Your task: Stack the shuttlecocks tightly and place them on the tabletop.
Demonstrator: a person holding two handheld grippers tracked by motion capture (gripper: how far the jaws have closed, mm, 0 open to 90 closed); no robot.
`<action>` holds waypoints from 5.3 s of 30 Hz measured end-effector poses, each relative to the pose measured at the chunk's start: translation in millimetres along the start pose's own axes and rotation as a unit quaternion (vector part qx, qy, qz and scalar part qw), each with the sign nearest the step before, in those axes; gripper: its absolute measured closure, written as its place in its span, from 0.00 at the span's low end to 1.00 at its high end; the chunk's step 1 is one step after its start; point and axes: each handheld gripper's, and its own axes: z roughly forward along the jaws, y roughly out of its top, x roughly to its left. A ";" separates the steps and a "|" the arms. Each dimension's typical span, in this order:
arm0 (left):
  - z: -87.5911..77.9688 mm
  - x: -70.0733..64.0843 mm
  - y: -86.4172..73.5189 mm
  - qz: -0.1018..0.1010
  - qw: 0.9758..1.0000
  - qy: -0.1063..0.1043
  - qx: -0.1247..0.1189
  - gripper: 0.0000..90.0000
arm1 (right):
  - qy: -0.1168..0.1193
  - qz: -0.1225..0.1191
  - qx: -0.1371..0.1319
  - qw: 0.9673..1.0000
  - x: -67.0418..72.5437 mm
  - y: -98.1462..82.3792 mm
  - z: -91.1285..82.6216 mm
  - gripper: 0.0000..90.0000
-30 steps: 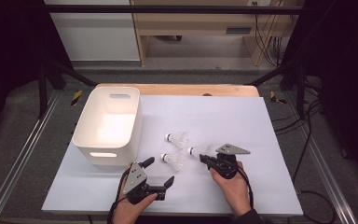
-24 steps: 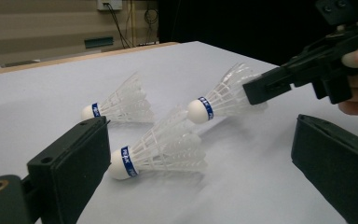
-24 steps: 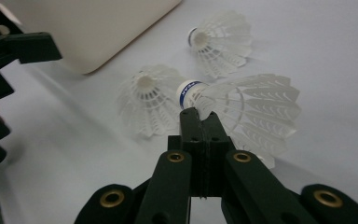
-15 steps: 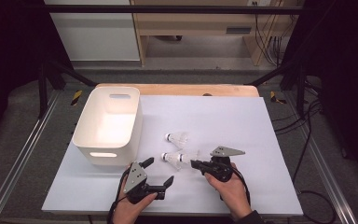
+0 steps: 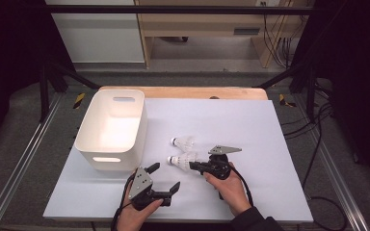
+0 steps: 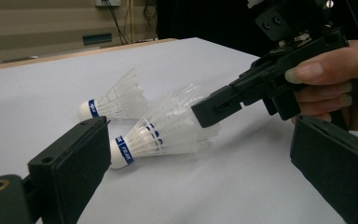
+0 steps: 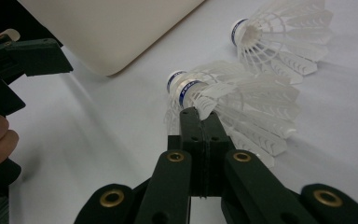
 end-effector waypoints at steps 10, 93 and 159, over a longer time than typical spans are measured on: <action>0.7 -1.2 -0.2 -0.001 1.000 -0.002 0.003 0.05 | -0.004 -0.006 0.001 1.000 -2.8 1.6 3.0 0.99; -7.1 5.0 6.4 -0.003 1.000 -0.002 -0.023 0.05 | -0.072 0.010 0.053 0.996 -17.2 75.3 58.0 1.00; -94.1 45.3 -0.1 -0.002 0.998 0.013 -0.063 0.04 | -0.098 -0.091 -0.021 0.991 -0.6 92.5 -26.9 1.00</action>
